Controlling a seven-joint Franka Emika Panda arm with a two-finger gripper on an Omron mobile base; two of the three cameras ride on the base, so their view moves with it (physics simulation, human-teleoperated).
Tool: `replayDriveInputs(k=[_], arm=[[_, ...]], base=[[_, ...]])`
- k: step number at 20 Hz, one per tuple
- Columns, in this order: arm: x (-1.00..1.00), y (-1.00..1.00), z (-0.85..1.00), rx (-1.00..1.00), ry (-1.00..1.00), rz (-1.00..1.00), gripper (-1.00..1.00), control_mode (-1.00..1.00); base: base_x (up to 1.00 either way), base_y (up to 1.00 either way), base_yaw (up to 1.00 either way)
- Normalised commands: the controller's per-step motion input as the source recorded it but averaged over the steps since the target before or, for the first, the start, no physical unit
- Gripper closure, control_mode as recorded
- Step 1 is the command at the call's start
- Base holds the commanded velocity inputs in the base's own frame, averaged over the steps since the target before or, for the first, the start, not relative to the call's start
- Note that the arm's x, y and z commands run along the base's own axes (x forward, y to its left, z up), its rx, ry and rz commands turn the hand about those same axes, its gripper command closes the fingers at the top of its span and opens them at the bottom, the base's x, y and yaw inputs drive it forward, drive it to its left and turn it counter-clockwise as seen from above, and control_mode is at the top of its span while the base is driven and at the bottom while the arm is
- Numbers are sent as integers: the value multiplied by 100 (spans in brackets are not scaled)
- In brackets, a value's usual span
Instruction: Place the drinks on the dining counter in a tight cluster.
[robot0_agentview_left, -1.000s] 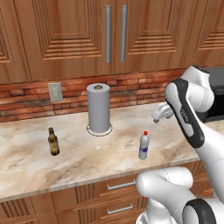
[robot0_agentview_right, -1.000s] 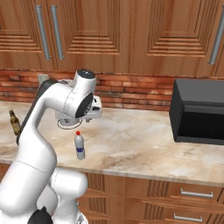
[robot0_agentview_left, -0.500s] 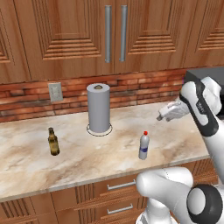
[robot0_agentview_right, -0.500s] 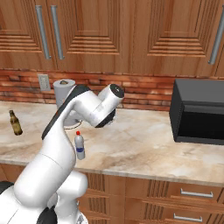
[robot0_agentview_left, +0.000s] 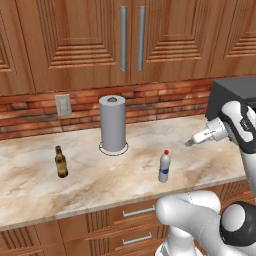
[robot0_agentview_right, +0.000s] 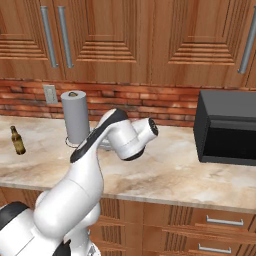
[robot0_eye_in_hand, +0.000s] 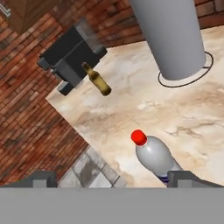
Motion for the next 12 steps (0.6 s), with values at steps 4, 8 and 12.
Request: replayDriveInputs(k=[4,8,12], arm=[[0,-5,-1,0,-19,13,-100,-100],[9,0,-37,0,-33,0,-100,-100],[16,0,-48,0,-39,0,-100,-100]], base=[[0,0,0],[0,0,0],[0,0,0]])
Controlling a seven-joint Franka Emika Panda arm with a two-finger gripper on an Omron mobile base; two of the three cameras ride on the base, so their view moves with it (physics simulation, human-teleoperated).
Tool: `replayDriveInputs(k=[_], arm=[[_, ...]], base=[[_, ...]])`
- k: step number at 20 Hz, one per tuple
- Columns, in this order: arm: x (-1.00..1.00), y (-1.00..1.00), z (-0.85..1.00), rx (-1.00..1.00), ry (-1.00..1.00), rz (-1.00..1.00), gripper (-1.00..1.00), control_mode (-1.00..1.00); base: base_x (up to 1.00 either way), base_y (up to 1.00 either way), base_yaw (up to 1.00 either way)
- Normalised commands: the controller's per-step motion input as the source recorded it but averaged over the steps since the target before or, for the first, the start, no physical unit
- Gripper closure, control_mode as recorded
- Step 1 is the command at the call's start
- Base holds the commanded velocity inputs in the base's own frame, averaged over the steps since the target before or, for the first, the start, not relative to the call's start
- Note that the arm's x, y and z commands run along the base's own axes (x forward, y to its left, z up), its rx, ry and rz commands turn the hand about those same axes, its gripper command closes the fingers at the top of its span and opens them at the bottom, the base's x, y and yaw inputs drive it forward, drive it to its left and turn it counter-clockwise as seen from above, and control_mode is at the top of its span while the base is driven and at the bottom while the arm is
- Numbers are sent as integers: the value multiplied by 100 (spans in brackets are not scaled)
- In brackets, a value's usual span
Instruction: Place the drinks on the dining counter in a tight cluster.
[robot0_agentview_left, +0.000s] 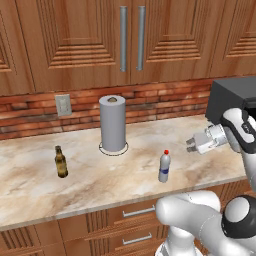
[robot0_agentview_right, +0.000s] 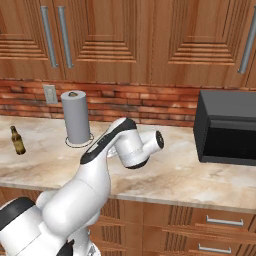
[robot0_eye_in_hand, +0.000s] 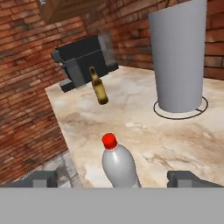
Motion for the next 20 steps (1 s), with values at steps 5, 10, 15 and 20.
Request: replayDriveInputs(k=[5,10,15,20], arm=[[16,4,-22,0,-26,3,-100,-100],[18,0,-6,0,-5,18,-100,-100],[11,0,-4,0,5,29,-100,-100],[3,2,-35,0,2,18,-100,-100]], base=[[0,0,0],[0,0,0],[0,0,0],[0,0,0]])
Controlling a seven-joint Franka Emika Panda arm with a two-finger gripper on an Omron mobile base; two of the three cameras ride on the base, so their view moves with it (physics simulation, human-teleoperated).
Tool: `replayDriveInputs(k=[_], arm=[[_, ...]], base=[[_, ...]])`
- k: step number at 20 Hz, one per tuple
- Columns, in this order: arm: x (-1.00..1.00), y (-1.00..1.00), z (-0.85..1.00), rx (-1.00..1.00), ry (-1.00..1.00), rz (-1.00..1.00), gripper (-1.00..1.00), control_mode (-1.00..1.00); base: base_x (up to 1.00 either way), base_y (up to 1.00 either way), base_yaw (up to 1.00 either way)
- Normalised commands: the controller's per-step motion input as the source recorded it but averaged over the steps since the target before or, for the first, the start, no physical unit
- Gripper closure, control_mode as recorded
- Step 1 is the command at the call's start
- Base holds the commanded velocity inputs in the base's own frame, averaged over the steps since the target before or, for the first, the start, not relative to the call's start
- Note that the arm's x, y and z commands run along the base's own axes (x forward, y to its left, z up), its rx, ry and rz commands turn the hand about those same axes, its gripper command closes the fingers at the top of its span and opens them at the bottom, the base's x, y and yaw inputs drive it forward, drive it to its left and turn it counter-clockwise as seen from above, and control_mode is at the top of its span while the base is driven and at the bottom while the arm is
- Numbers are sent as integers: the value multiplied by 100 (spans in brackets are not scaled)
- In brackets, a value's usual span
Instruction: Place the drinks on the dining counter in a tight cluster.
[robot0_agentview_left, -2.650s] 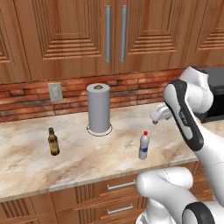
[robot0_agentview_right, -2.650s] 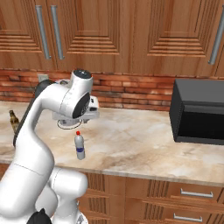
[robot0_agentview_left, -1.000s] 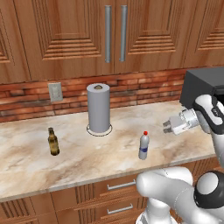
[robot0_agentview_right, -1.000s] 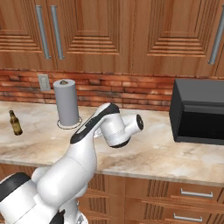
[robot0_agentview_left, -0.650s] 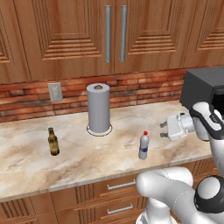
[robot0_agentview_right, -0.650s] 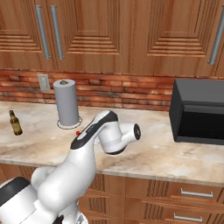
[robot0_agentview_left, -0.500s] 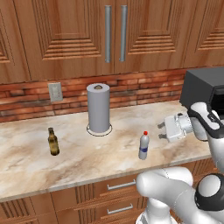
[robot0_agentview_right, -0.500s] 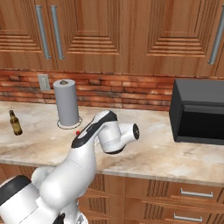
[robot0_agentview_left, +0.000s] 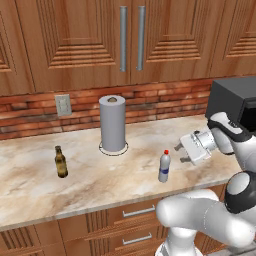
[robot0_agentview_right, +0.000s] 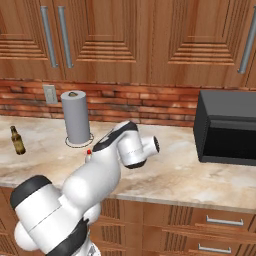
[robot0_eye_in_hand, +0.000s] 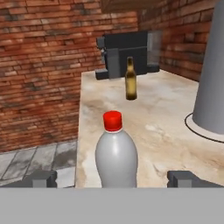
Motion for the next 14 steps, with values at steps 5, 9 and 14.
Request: replayDriveInputs(k=[5,9,14], arm=[[0,9,-42,0,0,8,-100,-100],[0,14,-13,0,1,1,-100,-100],[0,6,-1,0,2,-4,-100,-100]], base=[[0,0,0],[0,0,0],[0,0,0]])
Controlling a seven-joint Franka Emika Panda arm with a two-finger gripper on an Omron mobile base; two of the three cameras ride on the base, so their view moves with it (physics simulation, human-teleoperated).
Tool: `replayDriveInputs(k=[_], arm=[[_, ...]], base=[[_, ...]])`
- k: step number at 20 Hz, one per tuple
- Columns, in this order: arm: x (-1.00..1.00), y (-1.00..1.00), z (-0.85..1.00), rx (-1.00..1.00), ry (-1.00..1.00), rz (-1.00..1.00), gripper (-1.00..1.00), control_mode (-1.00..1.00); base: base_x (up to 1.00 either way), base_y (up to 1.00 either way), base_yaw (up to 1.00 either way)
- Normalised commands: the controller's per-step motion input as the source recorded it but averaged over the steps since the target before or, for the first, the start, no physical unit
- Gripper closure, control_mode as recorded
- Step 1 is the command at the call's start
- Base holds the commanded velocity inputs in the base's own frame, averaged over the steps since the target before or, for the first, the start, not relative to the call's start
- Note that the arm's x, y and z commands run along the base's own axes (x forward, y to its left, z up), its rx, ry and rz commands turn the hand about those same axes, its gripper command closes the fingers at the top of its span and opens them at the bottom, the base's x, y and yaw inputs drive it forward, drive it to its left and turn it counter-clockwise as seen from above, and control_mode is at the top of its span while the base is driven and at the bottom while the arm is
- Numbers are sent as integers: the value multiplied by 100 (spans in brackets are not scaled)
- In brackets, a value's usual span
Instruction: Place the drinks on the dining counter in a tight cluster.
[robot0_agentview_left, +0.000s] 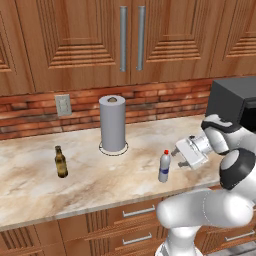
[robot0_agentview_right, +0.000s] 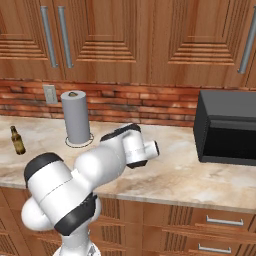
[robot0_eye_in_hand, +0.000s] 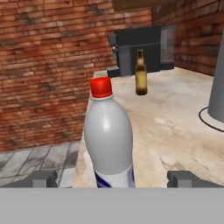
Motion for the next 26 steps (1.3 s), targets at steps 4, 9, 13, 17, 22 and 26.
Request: replayDriveInputs(k=[4,9,13,17,22,26], arm=[[-3,3,-13,0,9,-9,-100,-100],[0,0,-7,0,12,-13,-100,-100],[0,2,0,0,6,-7,-100,-100],[-21,25,0,0,1,0,-100,-100],[-7,23,0,0,0,0,-100,-100],[0,12,0,0,0,0,-100,-100]], base=[[0,0,0],[0,0,0],[0,0,0],[0,0,0],[0,0,0],[0,0,0]])
